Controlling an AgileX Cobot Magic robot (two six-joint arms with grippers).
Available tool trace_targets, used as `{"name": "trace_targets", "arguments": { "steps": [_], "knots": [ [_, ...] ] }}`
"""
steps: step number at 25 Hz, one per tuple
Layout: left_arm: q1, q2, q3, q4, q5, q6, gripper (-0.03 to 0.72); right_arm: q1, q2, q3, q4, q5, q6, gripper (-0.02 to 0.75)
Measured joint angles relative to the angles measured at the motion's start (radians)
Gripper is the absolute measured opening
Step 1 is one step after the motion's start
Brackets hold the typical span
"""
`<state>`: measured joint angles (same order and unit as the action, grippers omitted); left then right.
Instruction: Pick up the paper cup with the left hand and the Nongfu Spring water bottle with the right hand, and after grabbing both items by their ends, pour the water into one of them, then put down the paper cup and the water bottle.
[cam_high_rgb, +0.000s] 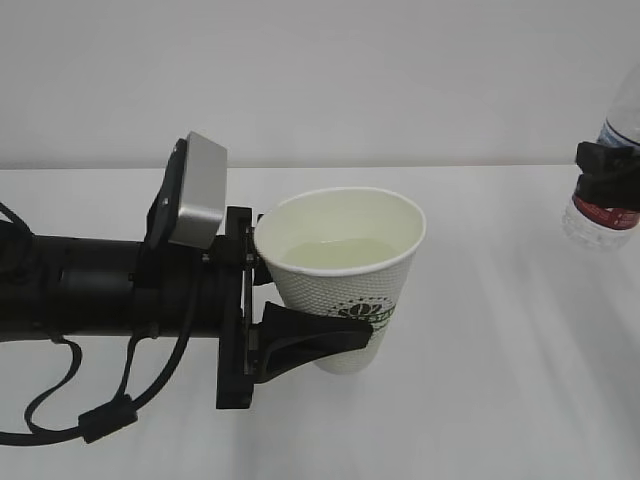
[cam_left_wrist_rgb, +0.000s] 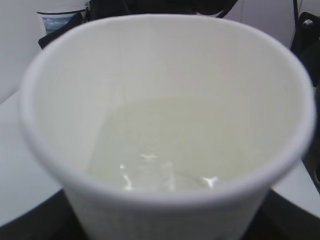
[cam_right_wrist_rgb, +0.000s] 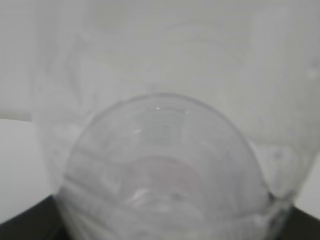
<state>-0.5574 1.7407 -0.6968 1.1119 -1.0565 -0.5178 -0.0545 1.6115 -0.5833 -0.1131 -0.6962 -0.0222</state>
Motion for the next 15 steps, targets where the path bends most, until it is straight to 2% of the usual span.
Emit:
{"name": "trace_targets", "arguments": {
  "steps": [11, 15],
  "knots": [
    [0.000, 0.000, 0.000, -0.040, 0.003, 0.000, 0.491, 0.000, 0.056, 0.000, 0.048, -0.073, -0.046, 0.469],
    [0.000, 0.000, 0.001, -0.091, 0.013, 0.000, 0.491, 0.000, 0.056, 0.000, 0.050, -0.073, -0.046, 0.469]
  ]
}}
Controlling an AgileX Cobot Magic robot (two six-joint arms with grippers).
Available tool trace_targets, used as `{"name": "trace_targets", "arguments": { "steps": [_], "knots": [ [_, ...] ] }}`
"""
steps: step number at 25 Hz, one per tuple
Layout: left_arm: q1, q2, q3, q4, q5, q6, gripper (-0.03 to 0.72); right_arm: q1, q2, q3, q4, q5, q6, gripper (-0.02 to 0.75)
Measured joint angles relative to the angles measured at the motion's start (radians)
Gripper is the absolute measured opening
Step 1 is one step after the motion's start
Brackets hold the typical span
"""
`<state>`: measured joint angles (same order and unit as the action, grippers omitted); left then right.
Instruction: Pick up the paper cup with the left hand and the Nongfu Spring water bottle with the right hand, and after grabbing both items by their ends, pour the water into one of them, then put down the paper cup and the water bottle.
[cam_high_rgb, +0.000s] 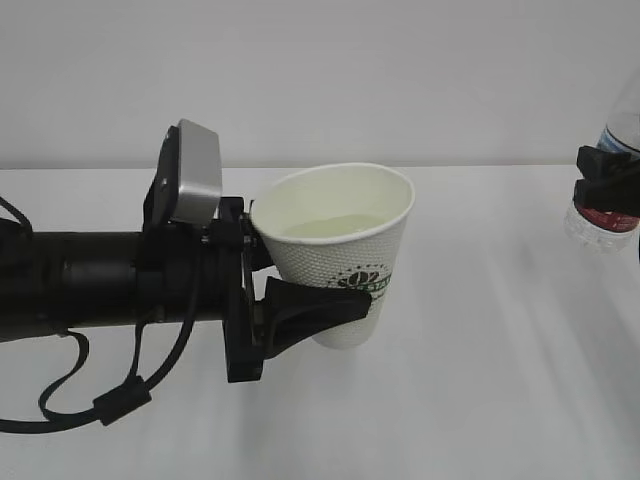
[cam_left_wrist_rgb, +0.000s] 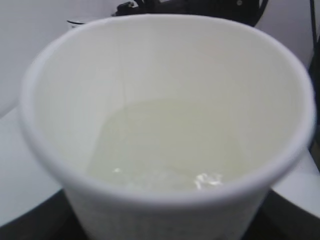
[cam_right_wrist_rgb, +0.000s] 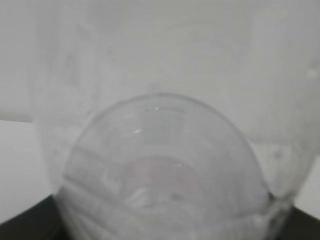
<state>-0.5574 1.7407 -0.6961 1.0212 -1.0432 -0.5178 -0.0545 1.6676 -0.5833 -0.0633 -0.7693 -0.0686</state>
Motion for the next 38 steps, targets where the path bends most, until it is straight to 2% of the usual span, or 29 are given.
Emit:
{"name": "trace_targets", "arguments": {
  "steps": [7, 14, 21, 31, 38],
  "knots": [
    [0.000, 0.000, 0.000, -0.089, 0.034, 0.009, 0.491, 0.000, 0.000, 0.000, 0.000, -0.001, -0.002, 0.469],
    [0.000, 0.000, 0.000, -0.163, 0.043, 0.082, 0.491, 0.000, 0.000, 0.000, 0.000, -0.002, -0.004, 0.469],
    [0.004, 0.000, 0.002, -0.283, 0.045, 0.160, 0.491, 0.000, 0.000, 0.000, 0.000, -0.002, -0.015, 0.469],
    [0.077, 0.000, 0.002, -0.425, 0.045, 0.218, 0.491, 0.000, 0.000, 0.000, 0.000, -0.002, -0.019, 0.469],
    [0.146, 0.000, 0.002, -0.466, 0.049, 0.244, 0.490, 0.000, 0.000, 0.000, -0.007, -0.002, -0.021, 0.469]
  ]
}}
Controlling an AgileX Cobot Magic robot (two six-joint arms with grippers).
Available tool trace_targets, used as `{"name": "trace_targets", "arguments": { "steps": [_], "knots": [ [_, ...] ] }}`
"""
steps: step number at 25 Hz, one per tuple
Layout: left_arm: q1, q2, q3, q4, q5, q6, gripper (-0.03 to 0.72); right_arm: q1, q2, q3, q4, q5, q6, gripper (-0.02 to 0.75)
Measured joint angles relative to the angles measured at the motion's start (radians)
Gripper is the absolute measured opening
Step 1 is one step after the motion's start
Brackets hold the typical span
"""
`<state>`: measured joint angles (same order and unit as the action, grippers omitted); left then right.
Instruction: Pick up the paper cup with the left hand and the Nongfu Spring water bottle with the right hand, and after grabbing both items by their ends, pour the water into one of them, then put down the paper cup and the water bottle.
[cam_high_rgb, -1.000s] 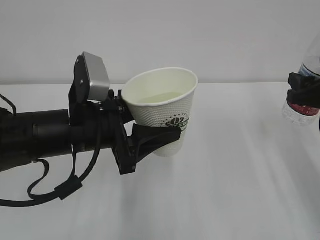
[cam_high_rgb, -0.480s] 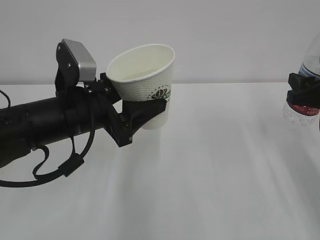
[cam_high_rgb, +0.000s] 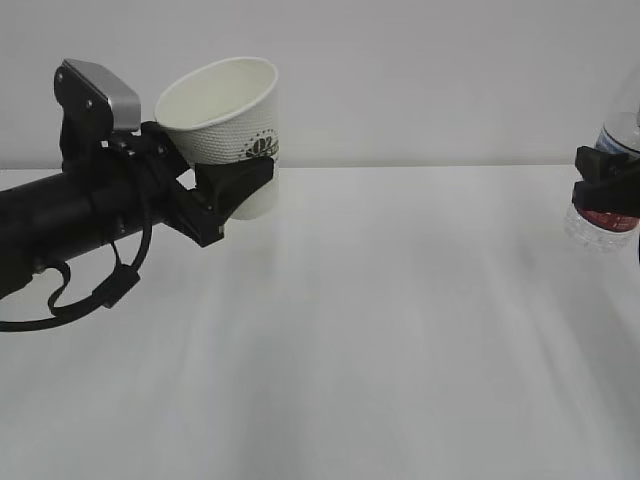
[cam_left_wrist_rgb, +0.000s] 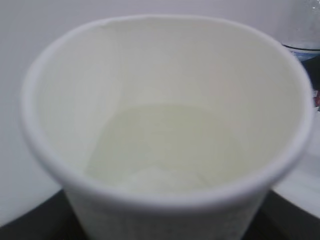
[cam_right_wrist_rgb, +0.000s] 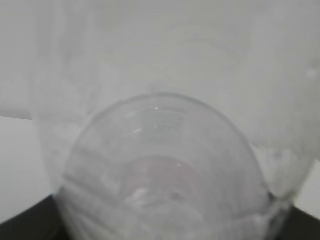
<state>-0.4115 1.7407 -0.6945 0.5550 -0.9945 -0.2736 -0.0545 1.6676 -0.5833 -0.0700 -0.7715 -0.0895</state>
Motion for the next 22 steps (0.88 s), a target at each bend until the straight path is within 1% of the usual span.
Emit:
{"name": "trace_targets", "arguments": {
  "steps": [22],
  "knots": [
    [0.255, 0.000, 0.000, -0.004, 0.026, 0.014, 0.483, 0.000, 0.000, 0.000, -0.008, 0.000, -0.004, 0.469]
  ]
}}
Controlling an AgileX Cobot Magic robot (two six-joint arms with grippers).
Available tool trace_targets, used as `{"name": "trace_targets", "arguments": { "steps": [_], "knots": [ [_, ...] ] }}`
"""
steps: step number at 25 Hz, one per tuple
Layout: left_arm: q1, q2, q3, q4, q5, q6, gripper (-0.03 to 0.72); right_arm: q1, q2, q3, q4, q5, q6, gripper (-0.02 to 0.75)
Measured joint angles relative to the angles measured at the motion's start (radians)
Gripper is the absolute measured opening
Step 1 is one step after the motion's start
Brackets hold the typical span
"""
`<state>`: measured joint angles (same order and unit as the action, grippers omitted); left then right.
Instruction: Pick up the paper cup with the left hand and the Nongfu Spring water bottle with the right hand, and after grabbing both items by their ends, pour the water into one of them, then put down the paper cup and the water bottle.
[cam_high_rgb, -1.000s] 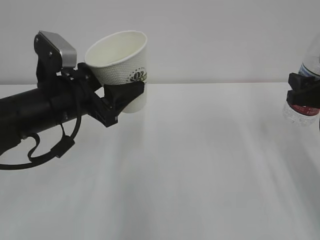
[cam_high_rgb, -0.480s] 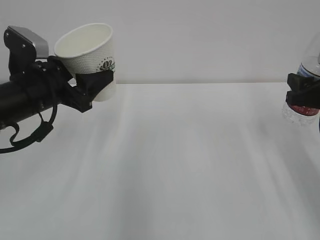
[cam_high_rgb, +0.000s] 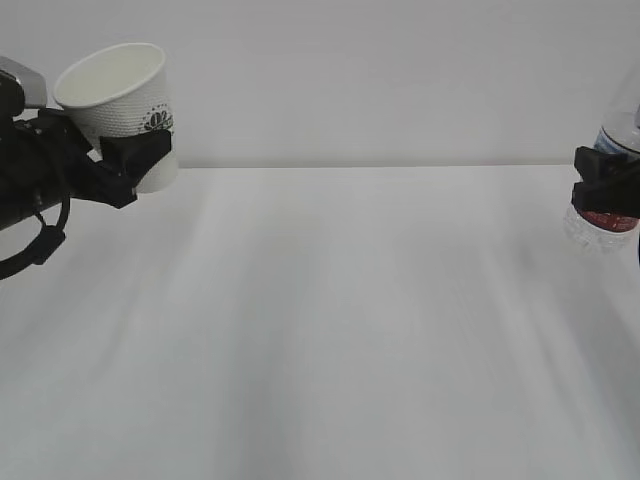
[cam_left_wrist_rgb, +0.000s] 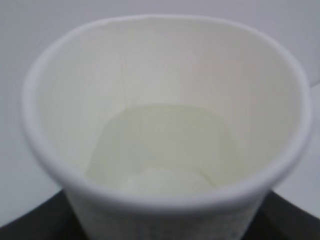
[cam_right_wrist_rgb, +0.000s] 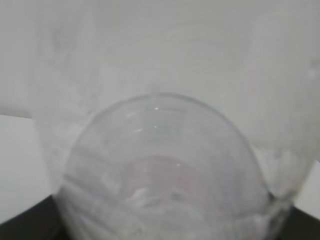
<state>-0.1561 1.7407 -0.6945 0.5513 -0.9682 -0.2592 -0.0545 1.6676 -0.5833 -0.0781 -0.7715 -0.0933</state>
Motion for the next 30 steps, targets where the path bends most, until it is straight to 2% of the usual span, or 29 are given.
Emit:
{"name": "trace_targets", "arguments": {
  "steps": [15, 30],
  "knots": [
    [0.104, 0.050, 0.000, -0.123, 0.002, 0.020, 0.483, 0.000, 0.000, 0.000, -0.001, 0.000, -0.002, 0.469],
    [0.123, 0.120, 0.000, -0.269, -0.047, 0.119, 0.483, 0.000, 0.000, 0.000, -0.001, 0.000, -0.002, 0.469]
  ]
}}
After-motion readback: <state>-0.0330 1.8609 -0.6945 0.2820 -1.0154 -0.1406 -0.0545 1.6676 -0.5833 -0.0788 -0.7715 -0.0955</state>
